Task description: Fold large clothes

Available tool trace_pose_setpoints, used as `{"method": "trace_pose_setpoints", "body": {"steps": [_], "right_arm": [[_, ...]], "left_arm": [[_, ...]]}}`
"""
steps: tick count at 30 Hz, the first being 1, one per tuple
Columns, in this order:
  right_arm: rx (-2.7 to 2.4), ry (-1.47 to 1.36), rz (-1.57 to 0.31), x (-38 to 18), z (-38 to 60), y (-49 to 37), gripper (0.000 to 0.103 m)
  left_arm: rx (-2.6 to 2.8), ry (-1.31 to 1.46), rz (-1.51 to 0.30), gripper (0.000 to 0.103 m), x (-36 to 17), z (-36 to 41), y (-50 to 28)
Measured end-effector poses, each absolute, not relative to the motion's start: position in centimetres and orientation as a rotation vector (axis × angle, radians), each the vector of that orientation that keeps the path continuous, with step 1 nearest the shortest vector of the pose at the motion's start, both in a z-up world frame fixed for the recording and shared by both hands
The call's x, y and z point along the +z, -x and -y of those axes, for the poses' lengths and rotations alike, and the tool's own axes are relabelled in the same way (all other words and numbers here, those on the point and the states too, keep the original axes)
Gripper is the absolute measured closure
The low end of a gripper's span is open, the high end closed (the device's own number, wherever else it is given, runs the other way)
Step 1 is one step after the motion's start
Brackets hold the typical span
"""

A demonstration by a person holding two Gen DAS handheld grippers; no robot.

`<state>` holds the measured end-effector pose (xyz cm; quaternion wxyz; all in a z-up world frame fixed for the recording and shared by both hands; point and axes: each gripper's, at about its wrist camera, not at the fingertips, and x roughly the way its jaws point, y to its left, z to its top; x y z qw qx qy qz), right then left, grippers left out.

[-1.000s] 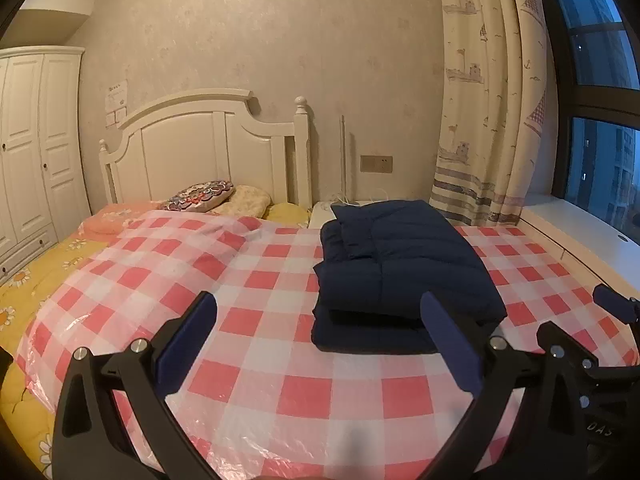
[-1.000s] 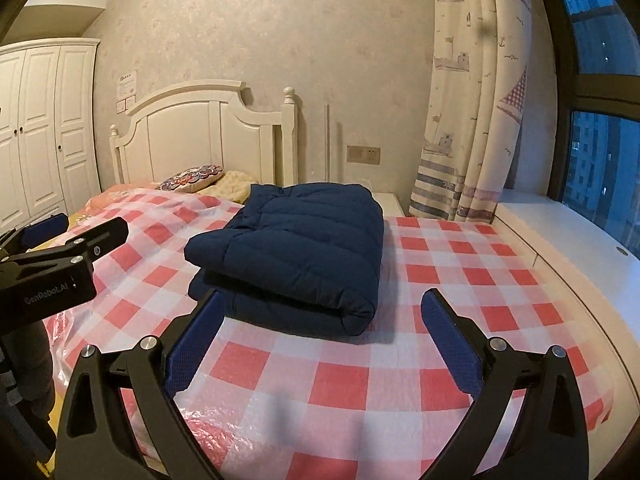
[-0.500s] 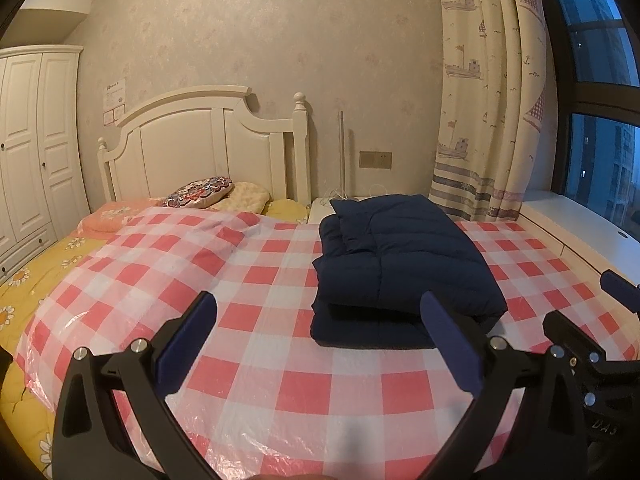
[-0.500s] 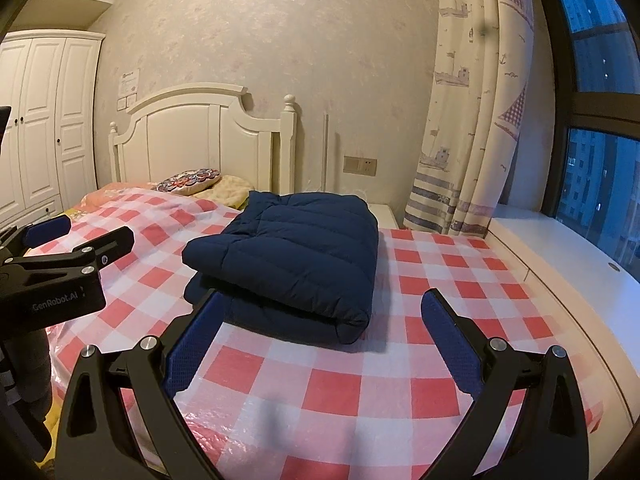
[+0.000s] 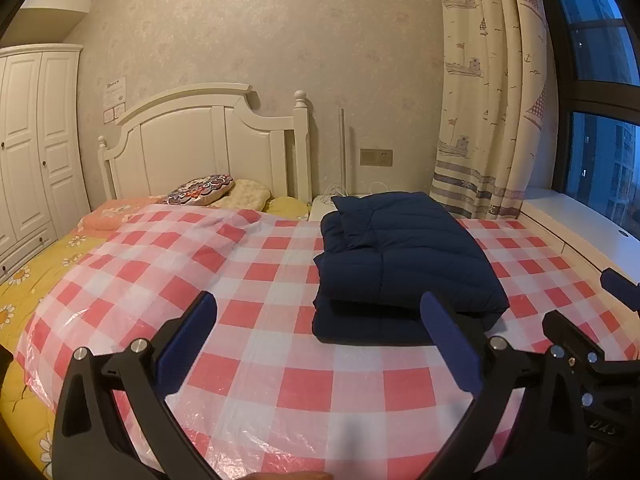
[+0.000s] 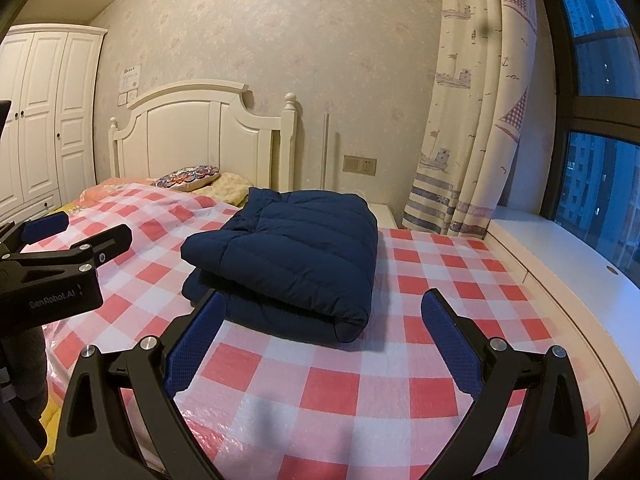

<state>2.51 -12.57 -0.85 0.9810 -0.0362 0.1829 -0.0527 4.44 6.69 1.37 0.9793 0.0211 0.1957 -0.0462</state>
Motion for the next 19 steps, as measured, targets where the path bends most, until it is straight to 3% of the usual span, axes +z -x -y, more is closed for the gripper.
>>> {"method": "trace_pose_setpoints", "body": {"steps": [13,19], "right_arm": [[-0.095,0.077,-0.414,-2.5,13.0,-3.5,0.006],[-0.19,0.049,-0.472,-1.4,21.7,-5.3,0.006]], "left_arm": [[-0.136,-0.061,-0.351,0.002,0.7,-6.6,-4.1],[-0.056,-0.076,-0.573,0.002,-0.6,-13.5,-14.5]]}}
